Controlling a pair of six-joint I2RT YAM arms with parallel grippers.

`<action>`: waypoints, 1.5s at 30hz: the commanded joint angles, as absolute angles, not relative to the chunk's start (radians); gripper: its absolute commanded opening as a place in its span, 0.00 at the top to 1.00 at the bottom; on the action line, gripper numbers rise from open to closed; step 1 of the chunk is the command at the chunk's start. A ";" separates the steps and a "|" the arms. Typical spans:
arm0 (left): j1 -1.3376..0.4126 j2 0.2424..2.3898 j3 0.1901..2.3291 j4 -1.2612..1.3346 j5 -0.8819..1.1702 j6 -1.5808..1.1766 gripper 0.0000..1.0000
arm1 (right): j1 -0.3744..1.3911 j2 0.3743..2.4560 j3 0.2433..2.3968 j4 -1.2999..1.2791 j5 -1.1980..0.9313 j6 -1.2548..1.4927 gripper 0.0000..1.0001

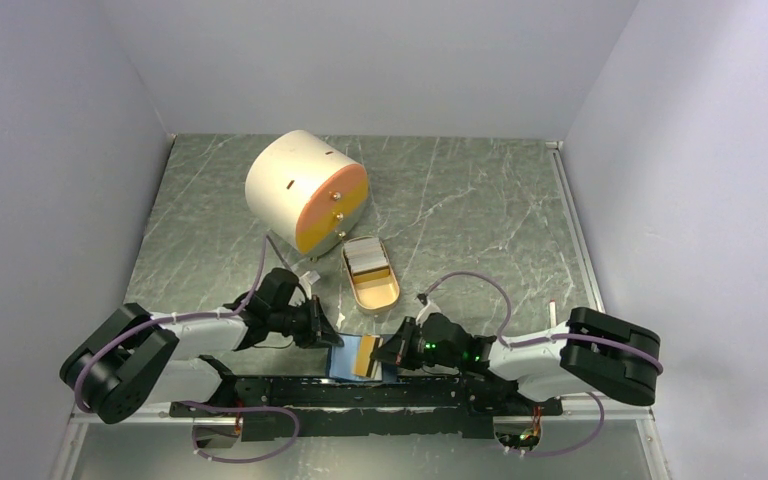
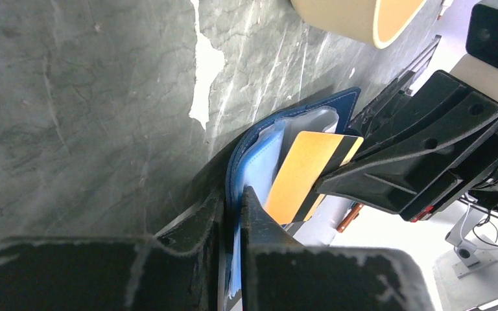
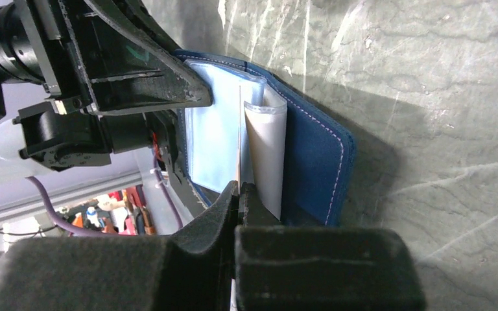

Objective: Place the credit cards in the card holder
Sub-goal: Insert the credit card into the card holder.

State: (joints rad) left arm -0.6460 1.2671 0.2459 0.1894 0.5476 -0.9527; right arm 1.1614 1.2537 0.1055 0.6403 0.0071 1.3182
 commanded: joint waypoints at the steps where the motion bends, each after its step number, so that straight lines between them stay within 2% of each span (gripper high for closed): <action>1: -0.653 1.255 0.222 0.255 0.569 -0.981 0.91 | 1.160 1.255 0.084 0.666 0.002 1.333 1.00; 9: -0.653 1.254 0.230 0.264 0.555 -0.980 0.91 | 1.162 1.275 0.138 0.536 -0.058 1.302 1.00; 15: -0.653 1.237 0.238 0.246 0.557 -0.975 0.91 | 1.161 1.342 0.173 0.535 -0.099 1.278 1.00; 16: -0.653 1.237 0.242 0.240 0.556 -0.969 0.90 | 1.161 1.352 0.184 0.518 -0.097 1.274 0.99; 21: -0.653 1.248 0.256 0.211 0.565 -0.948 0.79 | 1.163 1.372 0.261 0.368 -0.062 1.238 0.75; 29: -0.653 1.208 0.229 0.226 0.562 -0.976 0.76 | 1.163 1.310 0.316 0.156 0.009 1.216 0.67; 32: -0.653 1.202 0.227 0.231 0.572 -0.985 0.79 | 1.163 1.283 0.328 0.114 0.013 1.211 0.69; 35: -0.653 1.193 0.230 0.226 0.579 -0.986 0.83 | 1.162 1.262 0.321 0.126 0.020 1.215 0.80; 39: -0.653 1.201 0.231 0.226 0.575 -0.984 0.91 | 1.162 1.264 0.308 0.174 0.034 1.233 0.90; 42: -0.653 1.217 0.213 0.249 0.578 -0.992 0.91 | 1.161 1.263 0.284 0.217 0.045 1.253 0.98; 45: -0.653 1.230 0.192 0.278 0.583 -1.006 0.91 | 1.162 1.269 0.265 0.267 0.059 1.258 1.00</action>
